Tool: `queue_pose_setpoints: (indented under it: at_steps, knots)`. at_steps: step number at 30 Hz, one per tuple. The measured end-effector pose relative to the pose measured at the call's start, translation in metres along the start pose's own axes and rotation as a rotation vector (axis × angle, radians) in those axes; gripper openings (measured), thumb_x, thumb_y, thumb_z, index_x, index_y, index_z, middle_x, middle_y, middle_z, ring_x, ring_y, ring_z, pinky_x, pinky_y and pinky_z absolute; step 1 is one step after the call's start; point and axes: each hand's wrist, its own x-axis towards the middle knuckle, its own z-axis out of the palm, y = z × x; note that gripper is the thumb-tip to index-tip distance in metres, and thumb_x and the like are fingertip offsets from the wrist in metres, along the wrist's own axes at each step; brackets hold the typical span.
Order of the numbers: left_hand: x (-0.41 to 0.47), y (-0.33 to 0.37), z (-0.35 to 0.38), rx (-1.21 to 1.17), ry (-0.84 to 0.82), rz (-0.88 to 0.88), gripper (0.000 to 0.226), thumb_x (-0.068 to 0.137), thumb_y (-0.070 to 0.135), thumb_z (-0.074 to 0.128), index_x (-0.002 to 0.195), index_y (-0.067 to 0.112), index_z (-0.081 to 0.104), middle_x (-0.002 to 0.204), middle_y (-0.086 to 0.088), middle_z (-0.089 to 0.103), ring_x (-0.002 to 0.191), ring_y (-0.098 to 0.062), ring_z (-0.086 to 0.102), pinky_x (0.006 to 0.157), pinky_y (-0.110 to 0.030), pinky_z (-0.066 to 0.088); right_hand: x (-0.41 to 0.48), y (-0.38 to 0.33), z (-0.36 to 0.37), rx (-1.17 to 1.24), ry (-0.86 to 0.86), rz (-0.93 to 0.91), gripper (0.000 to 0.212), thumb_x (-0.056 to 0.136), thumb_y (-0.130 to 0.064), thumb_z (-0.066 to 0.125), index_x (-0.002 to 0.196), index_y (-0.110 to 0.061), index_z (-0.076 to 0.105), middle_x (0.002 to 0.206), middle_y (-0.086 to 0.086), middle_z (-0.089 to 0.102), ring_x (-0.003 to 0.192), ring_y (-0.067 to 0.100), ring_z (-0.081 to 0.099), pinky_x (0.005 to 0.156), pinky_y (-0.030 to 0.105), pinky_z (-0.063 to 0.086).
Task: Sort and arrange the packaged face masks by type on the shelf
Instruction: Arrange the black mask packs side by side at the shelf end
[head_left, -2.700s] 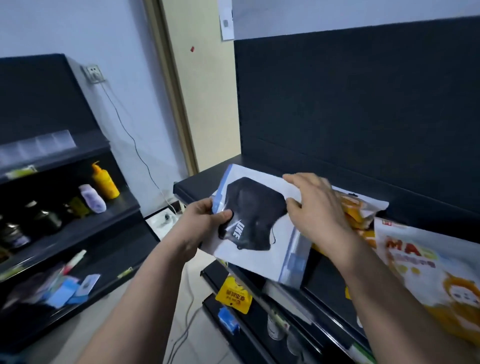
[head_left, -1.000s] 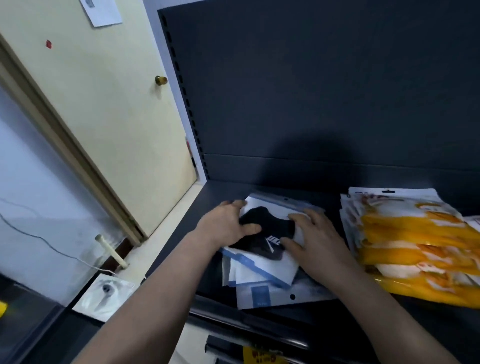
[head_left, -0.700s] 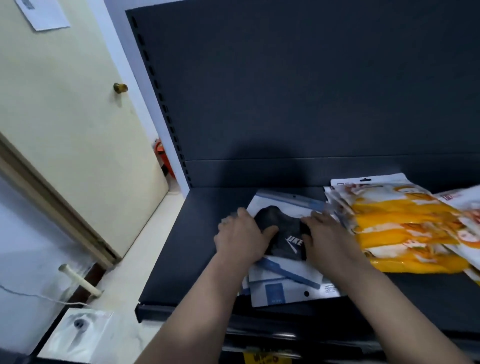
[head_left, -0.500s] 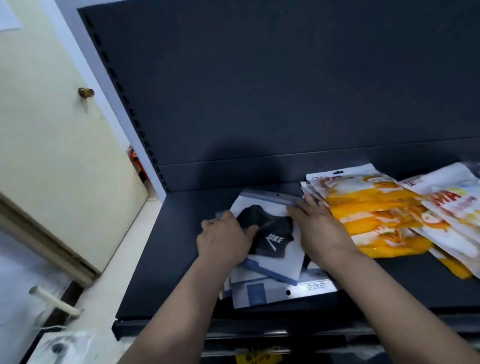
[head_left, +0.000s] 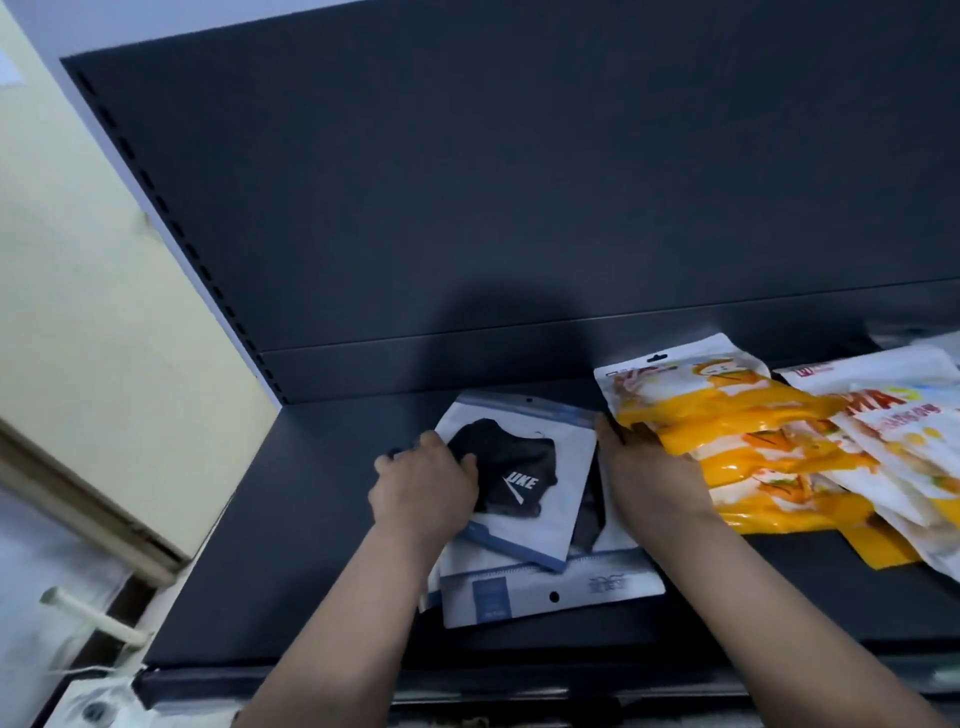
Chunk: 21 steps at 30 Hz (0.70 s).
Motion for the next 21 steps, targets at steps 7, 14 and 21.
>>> queue_pose_setpoints:
  at_steps: [7, 14, 21]
  knots:
    - [-0.01, 0.031, -0.019, -0.071, 0.022, -0.012, 0.059, 0.091, 0.058, 0.048, 0.121, 0.007, 0.044, 0.12, -0.013, 0.06, 0.115, -0.034, 0.054, 0.081, -0.038, 0.044, 0.002, 0.023, -0.007, 0.111, 0.091, 0.004, 0.052, 0.087, -0.001, 0.042, 0.137, -0.014, 0.035, 0.118, 0.005, 0.062, 0.106, 0.022, 0.059, 0.089, 0.028, 0.044]
    - [-0.023, -0.037, -0.043, -1.321, -0.024, -0.242, 0.019, 0.092, 0.014, 0.065, 0.107, 0.004, 0.068, 0.09, -0.012, 0.075, 0.075, -0.025, 0.071, 0.072, -0.036, 0.059, -0.002, -0.043, -0.027, 0.54, 0.163, -0.202, 0.053, 0.082, 0.004, 0.048, 0.132, -0.012, 0.048, 0.134, 0.01, 0.052, 0.113, 0.028, 0.054, 0.089, 0.035, 0.048]
    - [-0.062, -0.103, -0.06, -1.005, 0.001, -0.274, 0.039, 0.087, 0.025, 0.068, 0.112, 0.0, 0.052, 0.079, -0.007, 0.069, 0.058, -0.019, 0.065, 0.052, -0.029, 0.051, -0.008, -0.133, -0.035, 0.489, 0.053, -0.416, 0.04, 0.095, -0.044, 0.041, 0.131, -0.026, 0.05, 0.134, -0.003, 0.053, 0.12, 0.017, 0.048, 0.094, 0.034, 0.041]
